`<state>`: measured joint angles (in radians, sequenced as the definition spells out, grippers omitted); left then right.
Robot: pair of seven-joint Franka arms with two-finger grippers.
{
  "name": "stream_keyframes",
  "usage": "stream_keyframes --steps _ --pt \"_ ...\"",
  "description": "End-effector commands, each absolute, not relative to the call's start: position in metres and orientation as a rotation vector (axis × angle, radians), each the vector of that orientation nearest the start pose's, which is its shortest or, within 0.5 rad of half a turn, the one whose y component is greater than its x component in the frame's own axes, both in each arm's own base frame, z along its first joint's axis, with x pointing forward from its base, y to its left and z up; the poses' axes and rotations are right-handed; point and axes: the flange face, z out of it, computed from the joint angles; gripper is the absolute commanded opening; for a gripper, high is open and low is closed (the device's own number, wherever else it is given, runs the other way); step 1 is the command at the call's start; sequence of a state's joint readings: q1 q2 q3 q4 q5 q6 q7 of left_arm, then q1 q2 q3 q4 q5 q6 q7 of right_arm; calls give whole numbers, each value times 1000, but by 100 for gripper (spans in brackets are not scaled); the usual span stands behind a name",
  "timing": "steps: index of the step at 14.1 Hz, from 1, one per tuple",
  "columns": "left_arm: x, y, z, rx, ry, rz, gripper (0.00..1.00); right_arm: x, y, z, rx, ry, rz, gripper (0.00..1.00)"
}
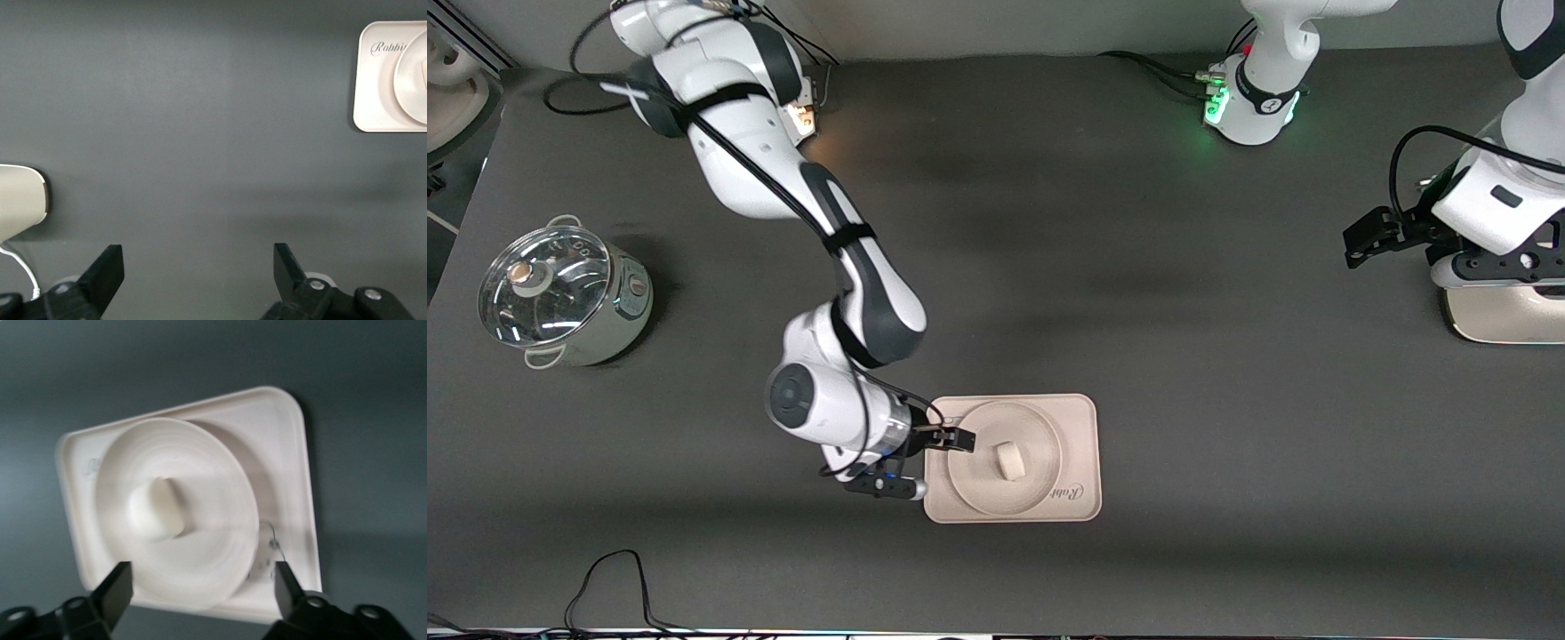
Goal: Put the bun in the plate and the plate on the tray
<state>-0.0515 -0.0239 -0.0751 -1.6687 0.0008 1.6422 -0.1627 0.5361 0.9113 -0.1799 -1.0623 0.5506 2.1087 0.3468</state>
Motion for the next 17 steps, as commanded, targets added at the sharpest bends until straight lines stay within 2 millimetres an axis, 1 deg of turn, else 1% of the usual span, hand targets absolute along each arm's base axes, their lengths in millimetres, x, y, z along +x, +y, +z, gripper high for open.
stream_keyframes --steps 1,2,3,4,5,6,7,8,9,10,11,13,14,17 --pt "546 -74 602 -3118 -72 4 100 653 291 401 -2742 256 81 100" --pt "546 -72 601 -3120 -35 10 100 638 262 432 -2825 212 75 100" --pt "547 -66 601 -3121 25 8 100 627 227 459 -2929 146 78 100" --pt "549 -59 601 -3122 75 7 100 611 200 490 -2992 9 114 100" --pt "550 -51 601 -3122 71 5 100 603 159 516 -3010 -47 150 100" --pt "550 -45 601 -3123 59 8 100 594 123 536 -3015 -84 168 100" --pt "550 -45 601 -3122 66 8 100 584 91 550 -3030 -102 169 100" --pt "550 -45 601 -3122 66 5 100 576 67 563 -3054 -121 143 100" --pt "550 -45 601 -3123 66 5 100 570 46 571 -3083 -153 139 100" --pt "550 -46 601 -3122 69 8 100 568 27 577 -3115 -168 150 100" --pt "550 -46 601 -3122 69 8 100 566 8 582 -3140 -128 142 100" --pt "550 -46 601 -3122 69 5 100 563 -15 588 -3151 -141 130 100" --pt "550 -46 601 -3121 71 5 100 563 -24 590 -3155 -119 123 100" --pt "550 -46 601 -3121 69 8 100 563 -26 601 -3176 -101 92 100"
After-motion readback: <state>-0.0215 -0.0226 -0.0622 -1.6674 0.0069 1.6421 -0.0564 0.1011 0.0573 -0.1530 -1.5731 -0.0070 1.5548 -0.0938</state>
